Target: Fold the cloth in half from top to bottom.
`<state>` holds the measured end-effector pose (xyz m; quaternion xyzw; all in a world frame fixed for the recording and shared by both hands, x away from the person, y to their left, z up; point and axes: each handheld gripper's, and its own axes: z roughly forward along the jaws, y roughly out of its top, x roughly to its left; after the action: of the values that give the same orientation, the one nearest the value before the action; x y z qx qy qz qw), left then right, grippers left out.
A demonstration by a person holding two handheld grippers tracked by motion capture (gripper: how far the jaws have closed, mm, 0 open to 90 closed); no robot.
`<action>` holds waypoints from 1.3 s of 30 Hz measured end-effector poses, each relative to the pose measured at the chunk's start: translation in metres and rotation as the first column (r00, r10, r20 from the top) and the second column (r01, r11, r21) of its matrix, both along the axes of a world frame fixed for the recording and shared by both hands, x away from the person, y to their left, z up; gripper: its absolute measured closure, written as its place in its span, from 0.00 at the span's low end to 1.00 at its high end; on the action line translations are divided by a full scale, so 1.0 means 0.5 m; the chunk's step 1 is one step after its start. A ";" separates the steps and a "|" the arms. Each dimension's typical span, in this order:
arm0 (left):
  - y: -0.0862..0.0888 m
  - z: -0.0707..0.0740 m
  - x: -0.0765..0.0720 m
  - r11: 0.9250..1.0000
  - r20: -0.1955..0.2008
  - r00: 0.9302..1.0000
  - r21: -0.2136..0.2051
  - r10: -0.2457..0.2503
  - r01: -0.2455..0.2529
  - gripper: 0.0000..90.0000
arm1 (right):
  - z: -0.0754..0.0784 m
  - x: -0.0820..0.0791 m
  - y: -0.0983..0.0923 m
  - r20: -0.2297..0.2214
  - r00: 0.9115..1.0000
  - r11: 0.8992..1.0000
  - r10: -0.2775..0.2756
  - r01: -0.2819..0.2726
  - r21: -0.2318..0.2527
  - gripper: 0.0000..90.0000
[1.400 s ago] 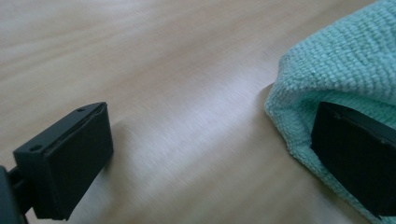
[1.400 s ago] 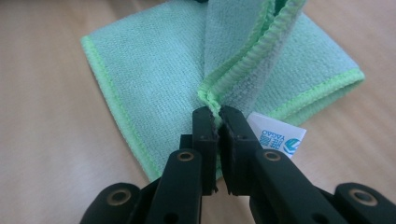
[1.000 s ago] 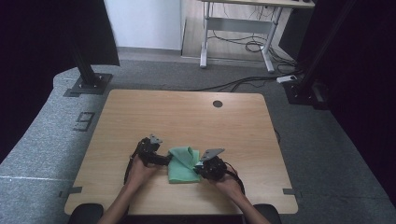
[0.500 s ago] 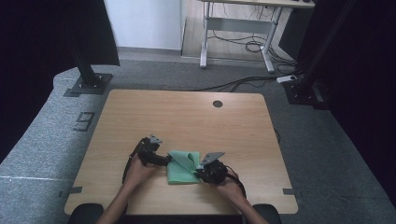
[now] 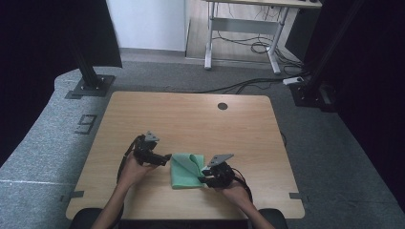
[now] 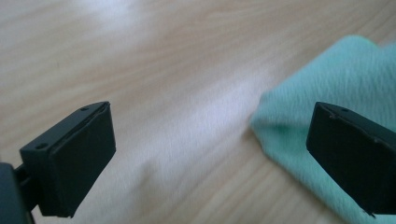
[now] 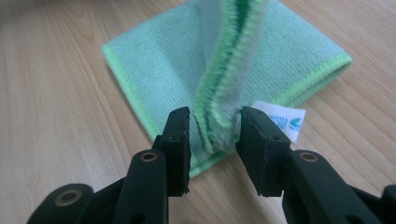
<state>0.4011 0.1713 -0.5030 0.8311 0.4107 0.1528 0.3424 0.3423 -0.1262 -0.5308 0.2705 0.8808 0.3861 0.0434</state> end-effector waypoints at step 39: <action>-0.045 -0.038 -0.061 0.983 -0.044 0.982 -0.004 -0.182 0.182 0.02 | 0.025 0.035 -0.035 0.034 0.990 0.989 -0.133 0.131 0.070 0.31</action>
<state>0.3707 0.1487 -0.5222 0.8683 0.3405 0.1024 0.3458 0.3598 -0.1435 -0.5181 0.3222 0.8465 0.4169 0.0766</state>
